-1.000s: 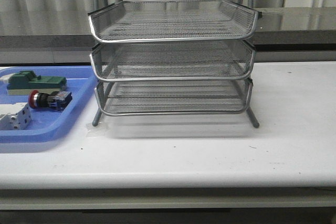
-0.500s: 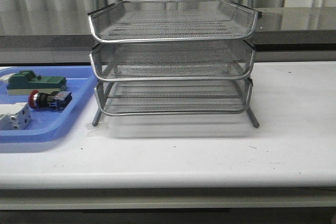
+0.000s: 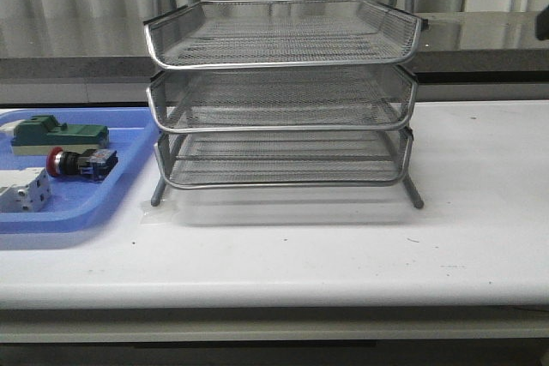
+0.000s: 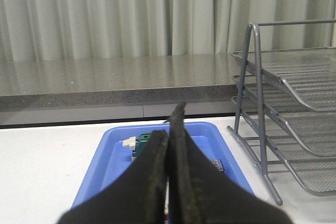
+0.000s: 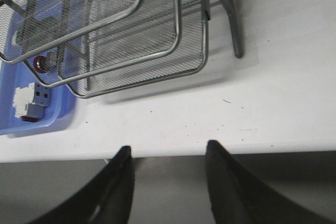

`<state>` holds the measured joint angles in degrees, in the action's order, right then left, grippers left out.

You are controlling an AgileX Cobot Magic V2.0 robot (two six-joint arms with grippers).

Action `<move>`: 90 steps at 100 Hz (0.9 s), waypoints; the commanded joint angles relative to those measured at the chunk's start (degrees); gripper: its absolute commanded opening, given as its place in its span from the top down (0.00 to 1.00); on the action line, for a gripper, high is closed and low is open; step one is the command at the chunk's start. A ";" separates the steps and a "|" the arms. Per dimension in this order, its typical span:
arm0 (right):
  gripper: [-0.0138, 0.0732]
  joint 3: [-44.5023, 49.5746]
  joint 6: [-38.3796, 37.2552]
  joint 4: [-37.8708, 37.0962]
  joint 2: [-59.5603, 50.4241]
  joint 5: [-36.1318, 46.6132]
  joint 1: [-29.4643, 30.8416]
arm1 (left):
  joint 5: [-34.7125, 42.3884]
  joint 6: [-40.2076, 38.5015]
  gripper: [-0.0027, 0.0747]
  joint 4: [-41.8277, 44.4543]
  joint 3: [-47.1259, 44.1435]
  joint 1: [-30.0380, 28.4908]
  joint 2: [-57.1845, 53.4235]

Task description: Place button on rack with both arms

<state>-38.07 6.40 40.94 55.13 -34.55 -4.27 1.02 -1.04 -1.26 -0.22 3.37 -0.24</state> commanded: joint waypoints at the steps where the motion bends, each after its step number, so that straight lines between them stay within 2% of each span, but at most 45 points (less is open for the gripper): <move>1: 0.38 -2.05 6.47 8.96 2.16 4.13 0.37 | 4.63 -0.43 0.99 -0.10 -1.91 0.33 -1.78; 21: 0.38 -2.05 22.60 28.55 8.86 5.30 0.37 | 4.63 -0.43 0.99 -0.10 -1.91 0.33 -1.78; 35: 0.38 -2.05 30.50 37.69 14.44 4.42 0.37 | 4.63 -0.43 0.99 -0.10 -1.91 0.33 -1.78; 90: 0.38 -2.22 53.04 60.56 31.19 -1.38 0.37 | 4.63 -0.43 0.99 -0.10 -1.91 0.33 -1.78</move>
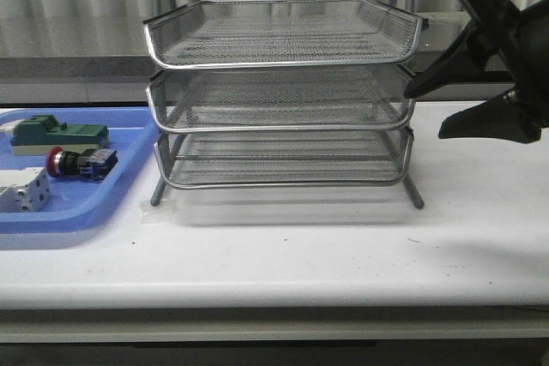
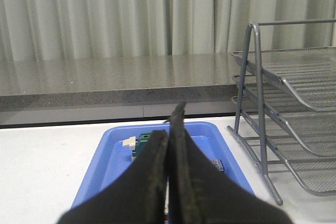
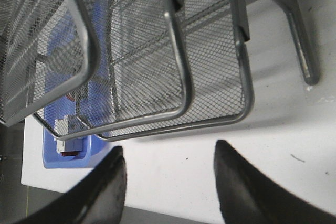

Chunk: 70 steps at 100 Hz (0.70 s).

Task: Place button on rack with both arms
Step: 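Reach the right gripper to the middle mesh tray's front edge and grip it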

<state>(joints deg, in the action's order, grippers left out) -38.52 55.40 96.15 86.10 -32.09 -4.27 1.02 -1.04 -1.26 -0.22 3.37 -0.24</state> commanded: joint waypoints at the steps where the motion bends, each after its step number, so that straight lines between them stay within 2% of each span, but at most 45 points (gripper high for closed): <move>1: 0.38 -1.77 4.27 5.83 0.38 -3.91 0.37 | 4.63 -0.43 0.99 -0.10 -1.91 0.33 -1.78; 18: 0.38 -2.60 7.48 9.31 4.02 -6.51 0.37 | 4.63 -0.43 0.99 -0.10 -1.91 0.33 -1.78; 70: 0.38 -9.29 7.68 10.09 11.38 -9.21 0.37 | 4.63 -0.43 0.99 -0.10 -1.91 0.33 -1.78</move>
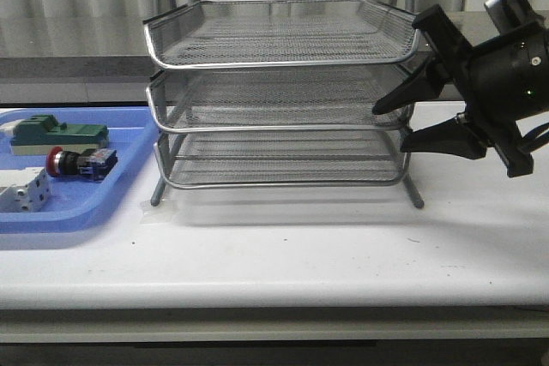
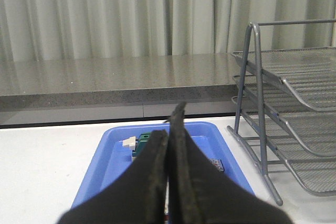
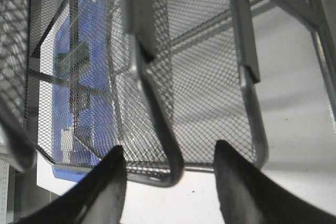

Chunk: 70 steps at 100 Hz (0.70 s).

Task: Place button on rack with both arms
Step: 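Reach the right gripper to the middle mesh tray's front edge and grip it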

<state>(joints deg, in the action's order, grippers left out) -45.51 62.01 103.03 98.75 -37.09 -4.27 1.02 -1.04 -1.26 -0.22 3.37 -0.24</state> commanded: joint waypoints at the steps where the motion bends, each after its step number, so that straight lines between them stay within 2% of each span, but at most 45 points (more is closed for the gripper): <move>1: 0.38 -2.42 1.07 3.32 -1.20 -4.30 0.37 | 4.63 -0.43 0.99 -0.10 -1.91 0.33 -1.78; 15: 0.44 -2.75 1.07 3.52 0.15 -5.98 0.37 | 4.63 -0.43 0.99 -0.10 -1.91 0.33 -1.78; 39: 0.75 -2.69 1.07 3.52 0.75 -6.22 0.37 | 4.63 -0.43 0.99 -0.10 -1.91 0.33 -1.78; 48: 0.83 -2.69 1.07 3.01 0.75 -6.22 0.37 | 4.63 -0.43 0.99 -0.10 -1.91 0.33 -1.78; 70: 0.85 -2.51 1.07 -0.04 0.70 -6.16 -0.49 | 4.63 -0.43 0.99 -0.10 -1.91 0.33 -1.78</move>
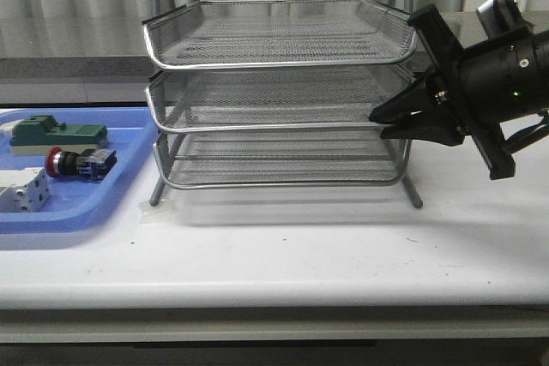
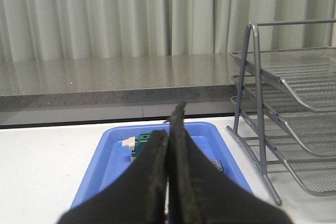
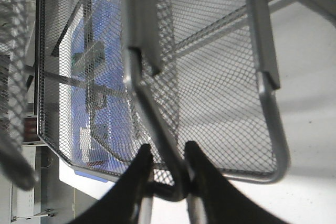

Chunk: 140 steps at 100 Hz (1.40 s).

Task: Place button on rack with both arms
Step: 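Reach the right gripper to the middle mesh tray's front edge and grip it, then pull the middle mesh tray toward the robot with the right gripper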

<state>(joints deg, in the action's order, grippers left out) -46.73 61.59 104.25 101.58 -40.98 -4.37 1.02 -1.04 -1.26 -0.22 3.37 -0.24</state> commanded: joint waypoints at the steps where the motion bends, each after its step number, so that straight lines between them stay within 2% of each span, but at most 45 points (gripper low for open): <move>1: 0.85 -1.30 1.49 -1.52 -2.13 -2.28 -0.54 | 4.63 -0.43 0.99 -0.10 -1.91 0.33 -1.78; 21: 0.85 -0.65 1.49 -3.47 -2.35 -2.22 -2.26 | 4.63 -0.43 0.99 -0.10 -1.91 0.33 -1.78; 39: 0.85 4.55 1.64 -4.06 -3.92 -1.67 -2.45 | 4.63 -0.43 0.99 -0.10 -1.91 0.33 -1.78; 82: 0.85 19.97 5.35 -4.03 -16.83 1.73 -2.45 | 4.63 -0.43 0.99 -0.10 -1.91 0.33 -1.78; 110: 0.84 24.50 5.35 -4.03 -22.45 3.71 -2.45 | 4.63 -0.43 0.99 -0.10 -1.91 0.33 -1.78; 124: 0.75 24.50 5.35 -4.16 -22.50 2.87 -2.45 | 4.63 -0.43 0.99 -0.10 -1.91 0.33 -1.78; 140: 0.56 24.50 5.60 -4.50 -22.57 1.30 -2.45 | 4.63 -0.43 0.99 -0.10 -1.91 0.33 -1.78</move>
<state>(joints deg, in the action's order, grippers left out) -21.90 64.79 102.33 80.62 -38.39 -6.74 1.02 -1.04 -1.26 -0.22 3.37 -0.24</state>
